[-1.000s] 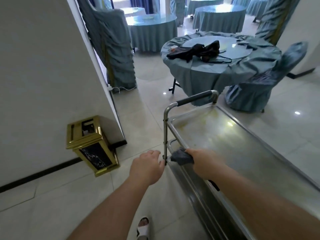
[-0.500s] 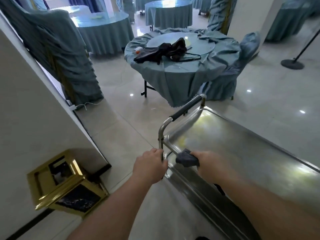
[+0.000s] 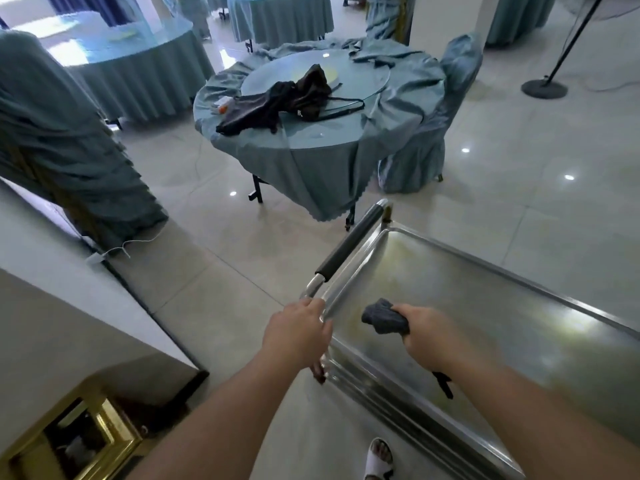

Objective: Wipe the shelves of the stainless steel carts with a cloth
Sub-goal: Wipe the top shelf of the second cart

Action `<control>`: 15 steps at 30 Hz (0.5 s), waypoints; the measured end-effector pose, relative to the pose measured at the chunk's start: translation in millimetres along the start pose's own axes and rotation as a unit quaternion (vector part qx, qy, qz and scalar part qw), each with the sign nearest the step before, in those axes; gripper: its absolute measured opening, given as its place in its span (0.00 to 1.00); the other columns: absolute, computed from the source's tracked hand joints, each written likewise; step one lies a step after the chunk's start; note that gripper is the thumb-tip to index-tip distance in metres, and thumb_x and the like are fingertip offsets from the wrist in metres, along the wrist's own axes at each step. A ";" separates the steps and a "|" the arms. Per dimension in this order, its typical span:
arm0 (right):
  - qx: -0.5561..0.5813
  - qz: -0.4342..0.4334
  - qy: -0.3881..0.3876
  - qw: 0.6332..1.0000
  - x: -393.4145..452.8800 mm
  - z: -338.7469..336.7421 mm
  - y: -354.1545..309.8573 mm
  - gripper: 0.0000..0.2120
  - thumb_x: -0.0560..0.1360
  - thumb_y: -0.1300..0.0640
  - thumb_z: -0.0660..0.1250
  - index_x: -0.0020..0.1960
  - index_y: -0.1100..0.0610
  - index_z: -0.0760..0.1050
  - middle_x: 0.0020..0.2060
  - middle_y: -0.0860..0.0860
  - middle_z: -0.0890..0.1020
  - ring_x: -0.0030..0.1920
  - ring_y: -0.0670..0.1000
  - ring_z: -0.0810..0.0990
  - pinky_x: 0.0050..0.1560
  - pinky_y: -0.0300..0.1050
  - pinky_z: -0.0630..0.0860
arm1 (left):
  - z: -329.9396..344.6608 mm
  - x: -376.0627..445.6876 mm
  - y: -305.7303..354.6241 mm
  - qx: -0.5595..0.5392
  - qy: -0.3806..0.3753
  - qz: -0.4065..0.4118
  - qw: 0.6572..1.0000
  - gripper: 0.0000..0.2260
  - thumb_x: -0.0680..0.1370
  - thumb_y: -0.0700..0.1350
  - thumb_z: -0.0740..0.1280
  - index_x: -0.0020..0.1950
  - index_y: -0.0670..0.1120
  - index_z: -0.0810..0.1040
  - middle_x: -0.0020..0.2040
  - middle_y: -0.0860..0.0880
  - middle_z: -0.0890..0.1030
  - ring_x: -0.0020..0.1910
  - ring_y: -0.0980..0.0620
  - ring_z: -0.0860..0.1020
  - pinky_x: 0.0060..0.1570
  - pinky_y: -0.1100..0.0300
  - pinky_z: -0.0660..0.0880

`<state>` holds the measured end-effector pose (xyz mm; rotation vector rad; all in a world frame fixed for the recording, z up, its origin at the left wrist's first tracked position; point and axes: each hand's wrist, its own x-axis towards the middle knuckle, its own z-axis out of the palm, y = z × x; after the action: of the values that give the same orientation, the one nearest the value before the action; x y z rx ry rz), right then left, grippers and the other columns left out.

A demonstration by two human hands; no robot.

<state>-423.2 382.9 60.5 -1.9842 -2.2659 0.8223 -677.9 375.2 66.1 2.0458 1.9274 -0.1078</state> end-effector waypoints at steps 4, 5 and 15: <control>0.023 0.041 -0.007 0.999 33.9 2.0 4.3 0.22 0.78 0.58 0.64 0.71 0.45 0.73 0.56 0.52 0.84 0.52 0.55 0.82 0.47 0.45 0.76 | -5.3 42.0 -5.0 0.018 -0.012 0.026 0.999 0.21 0.85 0.58 0.55 0.76 0.53 0.71 0.73 0.52 0.76 0.67 0.46 0.76 0.64 0.48 0.76; 0.032 0.050 -0.006 0.998 40.5 4.0 4.4 0.22 0.78 0.58 0.65 0.71 0.45 0.74 0.56 0.52 0.84 0.52 0.55 0.82 0.47 0.44 0.74 | -5.4 52.3 -6.3 0.022 -0.016 0.036 0.999 0.21 0.85 0.58 0.55 0.76 0.54 0.71 0.73 0.53 0.76 0.67 0.46 0.76 0.64 0.48 0.75; 0.132 0.196 0.061 0.970 119.3 27.3 3.2 0.27 0.76 0.61 0.66 0.74 0.48 0.73 0.64 0.56 0.82 0.61 0.61 0.80 0.57 0.47 0.76 | -6.6 213.9 -6.2 -0.011 -0.047 0.194 0.980 0.20 0.86 0.58 0.57 0.75 0.52 0.73 0.68 0.50 0.78 0.65 0.45 0.77 0.65 0.46 0.76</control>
<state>-452.7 483.6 -2.5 -2.3045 -1.6226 0.9363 -667.3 582.2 12.3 2.3124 1.4367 -0.0863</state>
